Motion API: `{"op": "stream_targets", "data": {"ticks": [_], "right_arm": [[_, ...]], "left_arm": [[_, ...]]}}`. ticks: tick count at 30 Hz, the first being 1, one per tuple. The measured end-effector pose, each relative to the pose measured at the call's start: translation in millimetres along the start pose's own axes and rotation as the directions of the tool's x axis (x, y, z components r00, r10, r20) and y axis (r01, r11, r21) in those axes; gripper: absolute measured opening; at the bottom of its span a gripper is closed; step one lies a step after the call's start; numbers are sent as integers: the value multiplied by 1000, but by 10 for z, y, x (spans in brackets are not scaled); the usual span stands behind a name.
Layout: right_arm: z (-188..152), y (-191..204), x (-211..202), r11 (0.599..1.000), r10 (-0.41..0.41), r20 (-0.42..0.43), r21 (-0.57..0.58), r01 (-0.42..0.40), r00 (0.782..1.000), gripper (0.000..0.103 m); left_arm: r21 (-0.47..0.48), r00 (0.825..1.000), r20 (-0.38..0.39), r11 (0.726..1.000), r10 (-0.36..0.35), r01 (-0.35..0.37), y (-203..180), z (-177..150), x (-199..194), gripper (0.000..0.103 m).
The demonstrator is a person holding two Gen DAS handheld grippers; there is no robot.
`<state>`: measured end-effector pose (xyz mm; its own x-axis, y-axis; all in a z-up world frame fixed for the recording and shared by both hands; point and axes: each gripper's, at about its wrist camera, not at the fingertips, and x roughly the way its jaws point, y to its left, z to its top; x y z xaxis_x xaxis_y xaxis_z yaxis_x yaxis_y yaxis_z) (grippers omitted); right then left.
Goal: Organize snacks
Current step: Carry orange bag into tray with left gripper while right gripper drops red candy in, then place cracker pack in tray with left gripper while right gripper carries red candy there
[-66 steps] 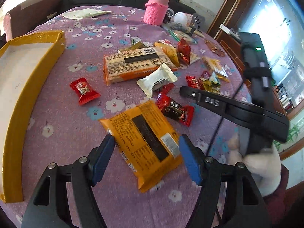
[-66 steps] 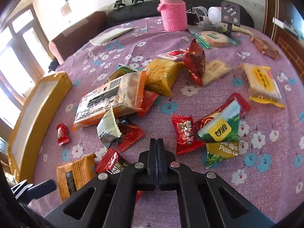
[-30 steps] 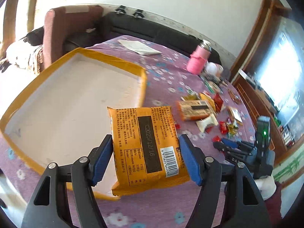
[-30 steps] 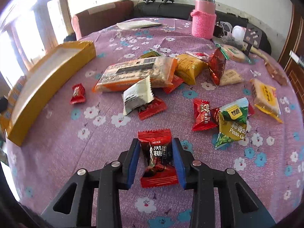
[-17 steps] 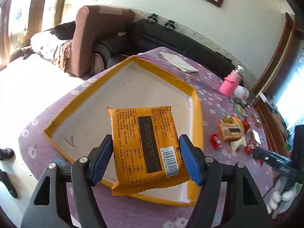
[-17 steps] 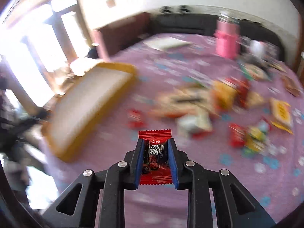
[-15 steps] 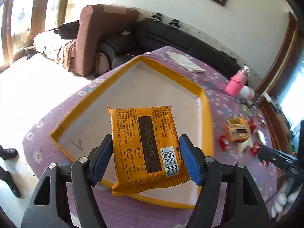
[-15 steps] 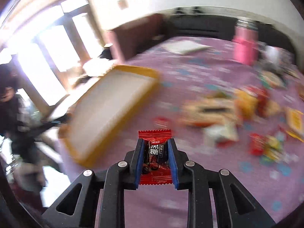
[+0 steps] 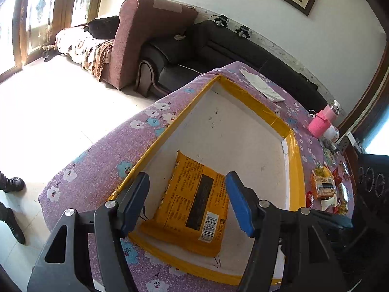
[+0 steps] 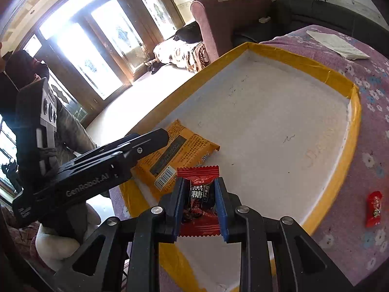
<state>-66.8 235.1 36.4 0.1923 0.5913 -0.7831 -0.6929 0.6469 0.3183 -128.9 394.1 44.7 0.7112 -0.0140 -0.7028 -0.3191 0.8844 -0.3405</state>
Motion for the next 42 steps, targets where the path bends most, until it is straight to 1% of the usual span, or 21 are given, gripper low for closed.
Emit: {"op": "stream_targets", "data": {"ticks": [2, 5, 7, 8, 10, 12, 13, 15, 16, 18, 22, 24, 26, 27, 28, 29, 32, 35, 36, 39, 42], "right_arm": [[12, 22, 4, 1000, -11, 12, -6, 11, 1000, 28], [-1, 34, -131, 1000, 8, 36, 0, -8, 999, 30], [-5, 6, -363, 1000, 11, 86, 6, -11, 996, 30], [-21, -71, -533, 1000, 9, 122, 16, -11, 993, 31], [-7, -261, -791, 999, -29, 176, 48, 21, 984, 33], [-44, -601, -1050, 990, -117, 216, 100, 97, 969, 37], [-68, -773, -1113, 982, -169, 213, 123, 145, 962, 37], [-149, -1119, -1169, 954, -270, 179, 181, 238, 946, 38], [-204, -1249, -1169, 945, -291, 164, 204, 257, 942, 38], [-277, -1456, -1085, 933, -310, 130, 231, 275, 942, 38], [-354, -1492, -752, 926, -327, 93, 229, 299, 940, 38], [-357, -1514, -648, 919, -348, 73, 221, 325, 934, 38], [-366, -1554, -575, 911, -370, 49, 216, 352, 928, 34], [-379, -1568, -555, 903, -387, 48, 222, 368, 921, 26], [-391, -1578, -577, 901, -394, 50, 220, 375, 918, 25], [-396, -1590, -604, 900, -392, 46, 225, 373, 919, 19], [-503, -1617, -759, 902, -376, 44, 249, 354, 926, 19], [-714, -1655, -1027, 912, -339, 41, 259, 317, 940, 19], [-816, -1671, -1146, 911, -342, 39, 259, 321, 939, 19], [-1101, -1823, -1495, 894, -368, 44, 291, 341, 929, 20], [-1279, -2118, -1753, 853, -431, 56, 351, 386, 901, 20]], "left_arm": [[-16, 1000, 18, 1000, -12, 12, 10, 18, -68, 65], [-34, 998, 53, 998, -44, 46, -15, 23, -231, 65], [-30, 995, 81, 997, -65, 67, -76, 8, -375, 65], [-25, 993, 91, 997, -73, 75, -100, -1, -426, 66], [-10, 989, 115, 996, -91, 93, -178, -43, -537, 69], [3, 986, 127, 994, -111, 111, -260, -103, -610, 71], [11, 984, 128, 992, -123, 122, -315, -142, -632, 71], [23, 983, 117, 990, -144, 142, -403, -202, -631, 71], [30, 983, 109, 988, -151, 148, -447, -221, -620, 71], [52, 984, 91, 987, -156, 152, -561, -264, -590, 71], [95, 985, 72, 985, -154, 147, -704, -326, -608, 71], [113, 986, 69, 984, -149, 141, -751, -344, -632, 71], [119, 987, 65, 983, -145, 137, -809, -347, -630, 71], [122, 988, 60, 983, -146, 138, -834, -343, -624, 71], [126, 987, 50, 981, -154, 147, -879, -337, -612, 71], [130, 986, 42, 979, -164, 157, -922, -328, -597, 71], [165, 979, 4, 966, -202, 199, -1138, -304, -539, 71], [211, 965, -58, 942, -255, 261, -1434, -285, -442, 71], [222, 960, -82, 934, -267, 279, -1538, -280, -396, 72], [249, 939, -161, 908, -304, 337, -1910, -275, -166, 72], [266, 922, -232, 892, -310, 366, -2321, -297, 180, 72]]}}
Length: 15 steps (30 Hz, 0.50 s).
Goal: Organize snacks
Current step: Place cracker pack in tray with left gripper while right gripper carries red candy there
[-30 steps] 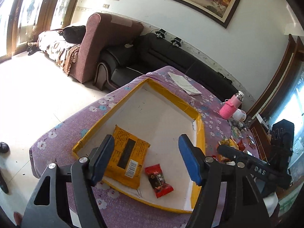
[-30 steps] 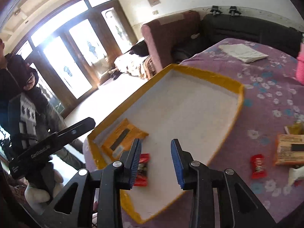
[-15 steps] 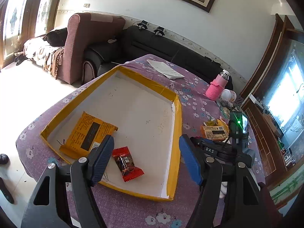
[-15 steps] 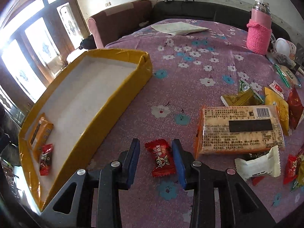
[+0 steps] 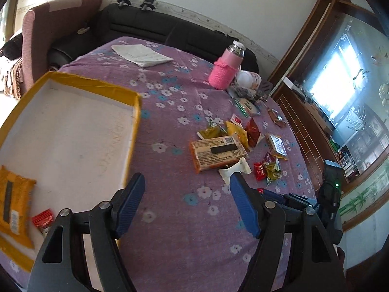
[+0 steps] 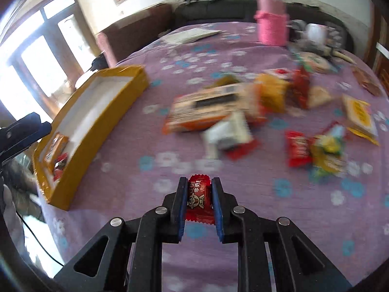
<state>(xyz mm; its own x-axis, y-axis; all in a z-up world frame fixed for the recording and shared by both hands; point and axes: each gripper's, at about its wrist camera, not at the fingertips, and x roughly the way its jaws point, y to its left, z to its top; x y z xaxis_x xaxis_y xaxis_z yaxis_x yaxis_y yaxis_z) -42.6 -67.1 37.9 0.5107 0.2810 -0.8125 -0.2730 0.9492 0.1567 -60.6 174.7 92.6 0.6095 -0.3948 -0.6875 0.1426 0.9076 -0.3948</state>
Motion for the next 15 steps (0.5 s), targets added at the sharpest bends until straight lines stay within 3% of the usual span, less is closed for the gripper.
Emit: {"op": "stream_targets", "data": {"ticks": [2, 5, 10, 15], "right_arm": [[10, -239, 26, 999, 6, 17, 49, -6, 1000, 20], [-16, -423, 102, 996, 37, 25, 84, -39, 999, 20], [-76, -521, 161, 989, 103, 39, 107, -107, 994, 21], [-72, -593, 196, 977, 160, 38, 140, -164, 986, 21]], "left_arm": [[25, 998, -42, 999, -39, 40, -139, 74, 286, 72], [43, 992, -118, 998, -36, 41, -299, 227, 750, 72], [56, 991, -131, 998, -22, 29, -377, 539, 1339, 72], [45, 953, -281, 991, -112, 130, -418, 447, 1712, 72]]}}
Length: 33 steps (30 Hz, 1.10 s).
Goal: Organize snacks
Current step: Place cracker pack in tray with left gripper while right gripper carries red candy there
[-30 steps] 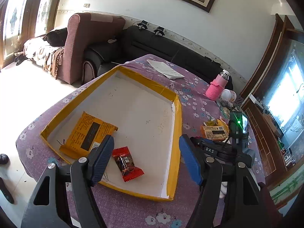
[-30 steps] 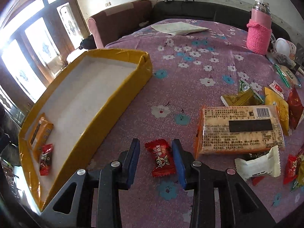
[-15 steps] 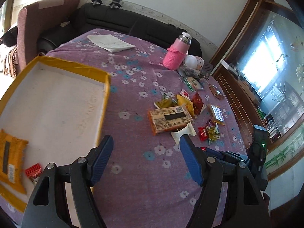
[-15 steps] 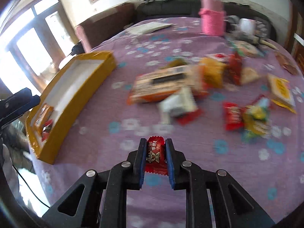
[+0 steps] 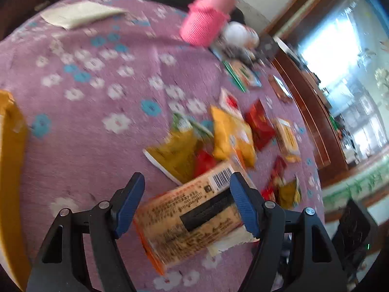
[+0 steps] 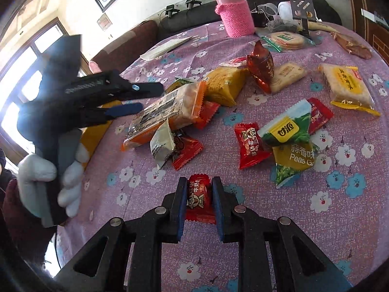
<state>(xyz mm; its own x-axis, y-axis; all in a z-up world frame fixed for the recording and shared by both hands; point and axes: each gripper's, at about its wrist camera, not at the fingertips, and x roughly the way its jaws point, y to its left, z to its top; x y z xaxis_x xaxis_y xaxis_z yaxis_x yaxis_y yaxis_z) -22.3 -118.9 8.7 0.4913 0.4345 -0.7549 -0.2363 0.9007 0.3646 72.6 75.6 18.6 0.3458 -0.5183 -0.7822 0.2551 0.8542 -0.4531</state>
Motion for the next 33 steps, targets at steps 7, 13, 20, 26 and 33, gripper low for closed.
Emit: {"op": "stream_targets", "data": {"ticks": [7, 13, 20, 26, 33], "right_arm": [[-20, 21, -1, 1000, 7, -9, 12, -7, 1000, 22], [-59, 171, 16, 997, -37, -2, -69, 37, 999, 33], [-99, 248, 20, 991, -66, -3, -120, 65, 998, 38], [-128, 284, 31, 980, -127, 10, -151, 127, 992, 21], [-112, 210, -47, 994, -48, 38, -93, 52, 998, 20]], "left_arm": [[235, 996, -50, 970, 76, -62, -346, -413, -168, 72], [308, 987, -7, 940, 159, -149, -507, -414, -4, 72], [375, 971, 28, 898, 238, -231, -640, -438, 126, 54], [307, 971, 85, 921, 225, -240, -615, -500, -100, 53], [188, 967, 207, 964, 147, -187, -419, -753, -907, 53]]}}
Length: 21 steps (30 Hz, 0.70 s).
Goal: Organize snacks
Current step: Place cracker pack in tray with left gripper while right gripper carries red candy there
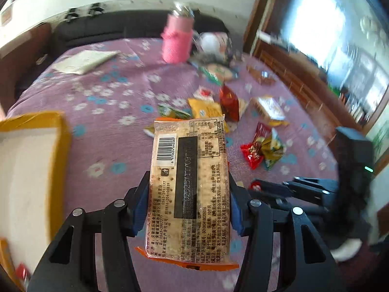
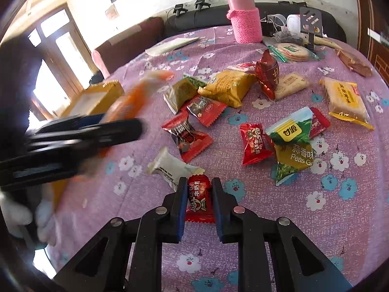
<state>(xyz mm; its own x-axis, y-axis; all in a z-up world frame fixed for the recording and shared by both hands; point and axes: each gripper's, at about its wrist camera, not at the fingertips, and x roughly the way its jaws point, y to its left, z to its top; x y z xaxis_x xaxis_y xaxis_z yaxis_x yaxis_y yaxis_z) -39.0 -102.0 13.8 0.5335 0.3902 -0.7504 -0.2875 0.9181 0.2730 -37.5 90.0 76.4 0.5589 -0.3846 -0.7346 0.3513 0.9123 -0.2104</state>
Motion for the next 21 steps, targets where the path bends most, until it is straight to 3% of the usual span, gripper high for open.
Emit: {"op": "stream_targets", "data": {"ticks": [4, 11, 16, 21], "right_arm": [[19, -35, -87, 997, 68, 43, 36, -70, 997, 20], [99, -38, -393, 974, 167, 121, 132, -183, 978, 20], [351, 457, -610, 968, 233, 118, 71, -242, 965, 20], [618, 1185, -339, 947, 322, 35, 2, -323, 946, 19]], "left_arm": [[-99, 998, 69, 995, 14, -7, 367, -139, -521, 53], [-189, 979, 127, 972, 161, -136, 1017, -377, -1126, 54], [-307, 966, 113, 933, 234, -190, 1600, -435, -1285, 54], [-364, 957, 57, 898, 285, -246, 1996, -425, -1196, 54]]}}
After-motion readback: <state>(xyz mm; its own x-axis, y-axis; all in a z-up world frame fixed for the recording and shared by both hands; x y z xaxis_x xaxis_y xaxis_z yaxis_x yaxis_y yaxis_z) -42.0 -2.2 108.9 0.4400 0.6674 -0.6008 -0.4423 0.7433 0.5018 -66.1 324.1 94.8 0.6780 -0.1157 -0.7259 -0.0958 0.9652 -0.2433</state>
